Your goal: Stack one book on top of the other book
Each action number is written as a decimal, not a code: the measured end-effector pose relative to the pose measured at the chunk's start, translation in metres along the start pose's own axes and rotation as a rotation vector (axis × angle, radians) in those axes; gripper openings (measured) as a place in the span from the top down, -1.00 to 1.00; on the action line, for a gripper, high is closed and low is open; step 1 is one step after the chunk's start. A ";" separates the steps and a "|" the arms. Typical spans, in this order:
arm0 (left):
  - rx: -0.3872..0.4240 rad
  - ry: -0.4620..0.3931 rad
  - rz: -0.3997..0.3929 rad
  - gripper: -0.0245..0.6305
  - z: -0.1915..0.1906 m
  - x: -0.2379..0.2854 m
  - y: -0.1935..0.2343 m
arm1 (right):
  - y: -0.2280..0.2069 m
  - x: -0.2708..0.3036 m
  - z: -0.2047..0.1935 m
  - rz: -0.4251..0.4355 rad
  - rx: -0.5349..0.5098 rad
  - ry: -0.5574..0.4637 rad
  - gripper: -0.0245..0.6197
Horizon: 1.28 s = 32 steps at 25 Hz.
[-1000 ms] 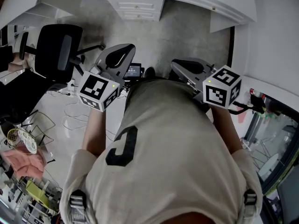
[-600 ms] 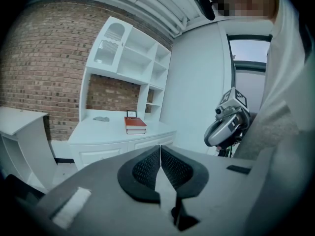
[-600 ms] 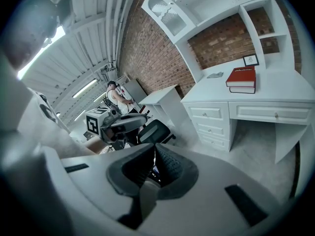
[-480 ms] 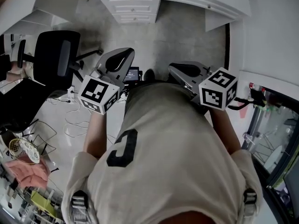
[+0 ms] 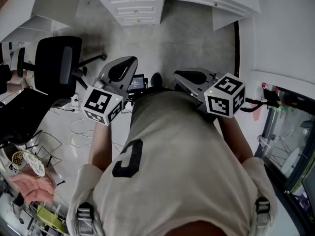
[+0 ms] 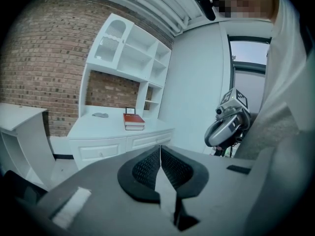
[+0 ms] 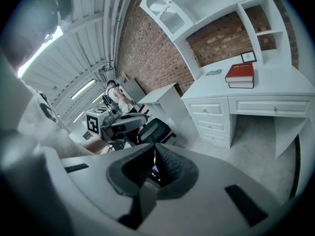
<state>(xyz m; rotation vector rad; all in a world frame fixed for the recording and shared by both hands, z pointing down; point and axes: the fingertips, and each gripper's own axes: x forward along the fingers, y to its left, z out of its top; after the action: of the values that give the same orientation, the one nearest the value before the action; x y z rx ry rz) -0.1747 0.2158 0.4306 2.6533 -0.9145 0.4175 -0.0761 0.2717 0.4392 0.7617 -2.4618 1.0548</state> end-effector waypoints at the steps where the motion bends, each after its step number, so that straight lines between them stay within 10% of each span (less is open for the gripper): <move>1: 0.000 0.000 -0.003 0.90 0.000 0.002 -0.003 | -0.001 -0.002 -0.001 0.000 0.004 -0.005 0.90; 32: 0.145 0.072 -0.052 0.90 0.051 0.125 -0.108 | -0.088 -0.118 0.005 0.048 0.025 -0.182 0.90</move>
<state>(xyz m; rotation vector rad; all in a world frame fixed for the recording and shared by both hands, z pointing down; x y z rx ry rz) -0.0032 0.2103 0.4093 2.7656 -0.8201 0.5830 0.0696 0.2567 0.4249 0.8453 -2.6356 1.0787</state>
